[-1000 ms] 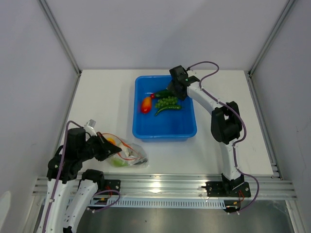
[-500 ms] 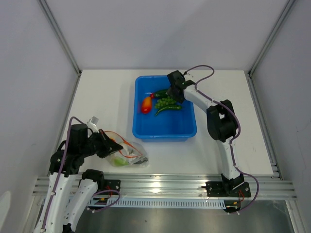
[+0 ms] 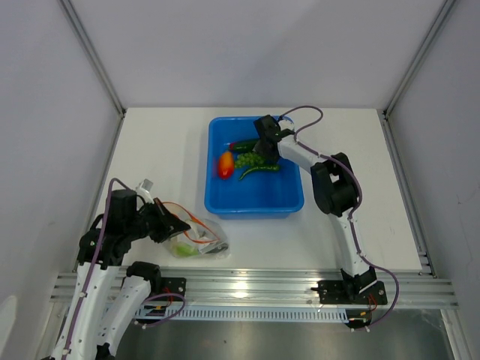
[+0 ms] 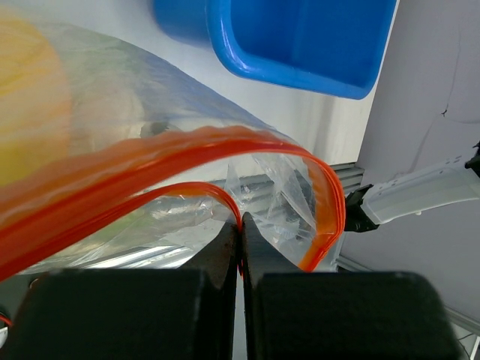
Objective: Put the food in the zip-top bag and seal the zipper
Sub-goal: Pick up the fake fruit from the bin.
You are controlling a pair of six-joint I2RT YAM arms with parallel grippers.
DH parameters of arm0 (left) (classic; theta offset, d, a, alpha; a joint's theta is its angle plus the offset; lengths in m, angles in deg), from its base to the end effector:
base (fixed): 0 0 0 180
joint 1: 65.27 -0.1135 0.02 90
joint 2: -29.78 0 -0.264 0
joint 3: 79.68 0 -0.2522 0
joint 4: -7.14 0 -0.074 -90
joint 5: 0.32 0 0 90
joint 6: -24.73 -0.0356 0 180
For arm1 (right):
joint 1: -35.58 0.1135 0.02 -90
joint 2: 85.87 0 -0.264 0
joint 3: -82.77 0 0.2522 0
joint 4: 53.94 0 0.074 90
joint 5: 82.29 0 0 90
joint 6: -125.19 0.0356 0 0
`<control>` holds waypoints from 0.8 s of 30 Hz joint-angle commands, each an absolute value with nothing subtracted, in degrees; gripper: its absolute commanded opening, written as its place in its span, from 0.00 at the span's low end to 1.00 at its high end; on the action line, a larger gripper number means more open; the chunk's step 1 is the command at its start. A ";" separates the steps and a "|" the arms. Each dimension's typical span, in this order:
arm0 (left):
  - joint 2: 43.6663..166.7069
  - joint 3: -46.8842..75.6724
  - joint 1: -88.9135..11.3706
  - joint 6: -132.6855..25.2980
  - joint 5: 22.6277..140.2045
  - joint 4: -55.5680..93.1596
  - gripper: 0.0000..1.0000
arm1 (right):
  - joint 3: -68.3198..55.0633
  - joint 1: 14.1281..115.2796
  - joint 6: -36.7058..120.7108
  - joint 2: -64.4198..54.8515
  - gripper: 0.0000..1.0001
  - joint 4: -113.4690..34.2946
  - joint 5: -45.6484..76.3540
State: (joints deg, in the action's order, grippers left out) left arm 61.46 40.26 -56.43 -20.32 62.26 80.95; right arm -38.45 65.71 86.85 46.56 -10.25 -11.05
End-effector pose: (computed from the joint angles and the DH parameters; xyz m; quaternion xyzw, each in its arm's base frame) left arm 0.0877 -0.0302 0.2968 -0.1932 0.8825 -0.3622 0.2294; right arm 0.4446 0.2448 0.1712 0.2240 0.9150 0.0773 0.3266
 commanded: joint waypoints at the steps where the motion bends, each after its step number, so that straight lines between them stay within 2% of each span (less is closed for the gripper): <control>1: 62.12 39.81 -56.83 -21.85 61.03 79.17 0.01 | -40.94 65.37 85.82 49.31 0.50 -8.72 -12.51; 2: 62.12 39.81 -56.83 -21.94 61.02 79.17 0.01 | -41.12 65.37 85.73 49.31 0.50 -8.72 -12.33; 6: 62.39 39.45 -56.83 -22.29 61.11 79.52 0.01 | -41.65 65.28 85.02 50.10 0.30 -8.54 -11.27; 11: 62.48 39.80 -56.83 -22.29 60.59 79.61 0.01 | -41.38 65.37 83.45 48.70 0.15 -8.45 -10.49; 14: 62.30 40.24 -56.83 -22.12 60.32 79.52 0.01 | -41.39 65.55 80.63 46.42 0.00 -9.76 -8.99; 24: 63.00 39.10 -56.83 -22.21 60.32 79.61 0.01 | -41.38 67.74 68.51 35.87 0.00 -14.61 -0.82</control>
State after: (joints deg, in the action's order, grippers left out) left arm 62.60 40.30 -56.43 -20.96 61.51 81.00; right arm -40.29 66.21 73.54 43.76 -11.36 -4.01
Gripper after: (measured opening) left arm 0.005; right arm 0.120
